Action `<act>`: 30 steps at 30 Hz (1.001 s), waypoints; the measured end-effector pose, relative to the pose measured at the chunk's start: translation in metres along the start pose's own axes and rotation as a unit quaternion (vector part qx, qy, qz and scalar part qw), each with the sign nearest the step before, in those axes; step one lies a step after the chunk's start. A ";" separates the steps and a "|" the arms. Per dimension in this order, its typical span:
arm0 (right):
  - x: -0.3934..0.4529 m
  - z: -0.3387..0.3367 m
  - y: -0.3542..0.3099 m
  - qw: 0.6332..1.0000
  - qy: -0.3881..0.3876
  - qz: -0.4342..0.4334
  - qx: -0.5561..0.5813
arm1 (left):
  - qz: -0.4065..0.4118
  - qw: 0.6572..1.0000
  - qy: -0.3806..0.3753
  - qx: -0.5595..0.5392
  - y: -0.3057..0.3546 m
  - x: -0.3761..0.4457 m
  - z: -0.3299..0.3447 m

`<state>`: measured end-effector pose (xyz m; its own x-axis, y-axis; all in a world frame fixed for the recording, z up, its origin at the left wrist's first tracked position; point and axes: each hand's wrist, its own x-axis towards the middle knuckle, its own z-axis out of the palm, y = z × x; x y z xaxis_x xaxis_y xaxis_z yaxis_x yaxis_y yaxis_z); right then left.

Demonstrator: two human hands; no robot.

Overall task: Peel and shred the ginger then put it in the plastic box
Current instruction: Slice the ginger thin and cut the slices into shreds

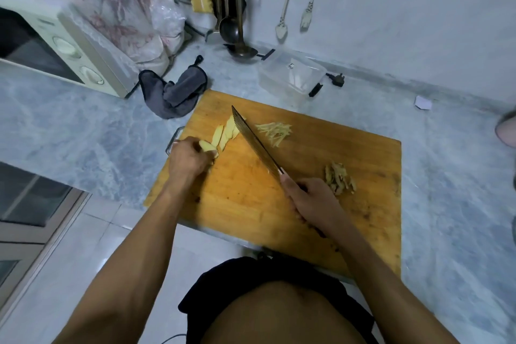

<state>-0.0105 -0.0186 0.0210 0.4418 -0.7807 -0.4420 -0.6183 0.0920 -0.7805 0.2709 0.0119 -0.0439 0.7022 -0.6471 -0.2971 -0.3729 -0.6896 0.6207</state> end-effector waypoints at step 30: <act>-0.035 0.006 0.017 0.998 0.037 0.018 0.039 | 0.349 0.936 -0.040 -0.019 -0.048 -0.087 0.046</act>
<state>-0.0325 0.0141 0.0209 0.3698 -0.8191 -0.4387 -0.5784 0.1665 -0.7986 0.1999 0.0862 -0.0809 0.2476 -0.9590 0.1380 -0.7012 -0.0791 0.7086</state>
